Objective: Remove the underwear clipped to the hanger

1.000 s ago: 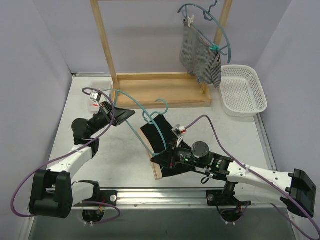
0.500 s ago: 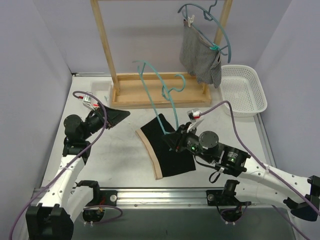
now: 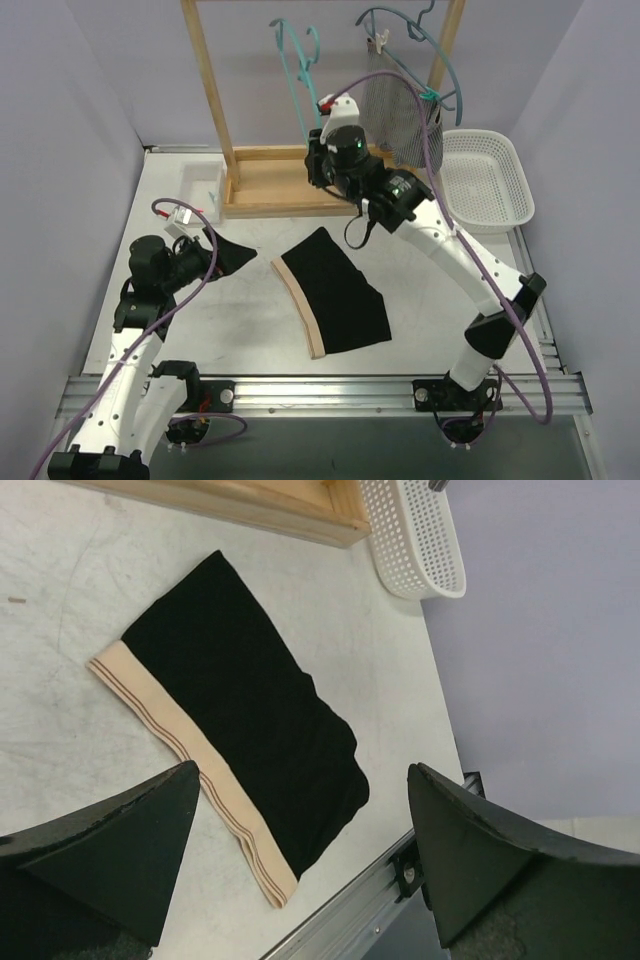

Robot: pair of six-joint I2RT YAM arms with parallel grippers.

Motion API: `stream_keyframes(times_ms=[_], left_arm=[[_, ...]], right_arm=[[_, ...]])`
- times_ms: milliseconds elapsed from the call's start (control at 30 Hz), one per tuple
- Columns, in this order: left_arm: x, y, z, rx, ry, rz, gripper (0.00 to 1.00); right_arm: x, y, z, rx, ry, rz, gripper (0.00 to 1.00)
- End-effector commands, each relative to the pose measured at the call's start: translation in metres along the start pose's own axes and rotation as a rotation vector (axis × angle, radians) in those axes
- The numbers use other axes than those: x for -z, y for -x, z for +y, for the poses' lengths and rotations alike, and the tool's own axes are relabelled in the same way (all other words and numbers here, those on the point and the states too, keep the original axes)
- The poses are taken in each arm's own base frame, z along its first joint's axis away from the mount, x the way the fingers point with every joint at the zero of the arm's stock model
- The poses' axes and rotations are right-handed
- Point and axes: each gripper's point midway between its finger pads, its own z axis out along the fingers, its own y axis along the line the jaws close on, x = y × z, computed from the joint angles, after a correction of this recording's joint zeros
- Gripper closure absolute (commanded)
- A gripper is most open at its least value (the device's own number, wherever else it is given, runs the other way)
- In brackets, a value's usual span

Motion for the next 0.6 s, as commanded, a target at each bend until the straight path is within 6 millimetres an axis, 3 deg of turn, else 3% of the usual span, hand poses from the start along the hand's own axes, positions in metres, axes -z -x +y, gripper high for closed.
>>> stream_keyframes(times_ms=[0,33,67,100,167,200,233,267,300,400,567], left_arm=[[0.007,-0.008,0.006,-0.044,0.021,0.014,0.06],[0.006,-0.010,0.007,-0.044,0.021,0.020,0.06],[0.007,-0.011,0.007,-0.046,0.019,0.024,0.06],[0.007,-0.012,0.007,-0.046,0.018,0.028,0.06],[0.007,-0.014,0.007,-0.044,0.017,0.036,0.06],[0.008,-0.014,0.007,-0.044,0.017,0.036,0.06],[0.008,-0.014,0.006,-0.045,0.014,0.037,0.06],[0.008,-0.014,0.005,-0.045,0.013,0.035,0.06],[0.009,-0.013,0.005,-0.046,0.011,0.034,0.06],[0.010,-0.012,0.002,-0.047,0.008,0.032,0.06],[0.010,-0.011,0.001,-0.049,0.011,0.034,0.06]], right_arm=[[-0.002,0.047,-0.011,0.063,0.047,-0.037,1.00],[-0.005,0.054,-0.008,0.074,0.083,-0.039,1.00],[-0.010,0.057,-0.018,0.076,0.074,-0.026,1.00],[-0.014,0.076,-0.016,0.067,0.087,-0.062,1.00],[-0.019,0.083,-0.020,0.066,0.110,-0.050,1.00],[-0.033,0.081,-0.032,0.061,0.090,-0.035,1.00],[-0.029,0.096,-0.031,0.051,0.126,-0.067,1.00],[-0.031,0.097,-0.031,0.031,0.160,-0.058,1.00],[-0.041,0.095,-0.045,0.016,0.149,-0.046,1.00],[-0.049,0.095,-0.051,-0.016,0.201,-0.034,1.00],[-0.050,0.113,-0.068,-0.032,0.237,-0.073,1.00]])
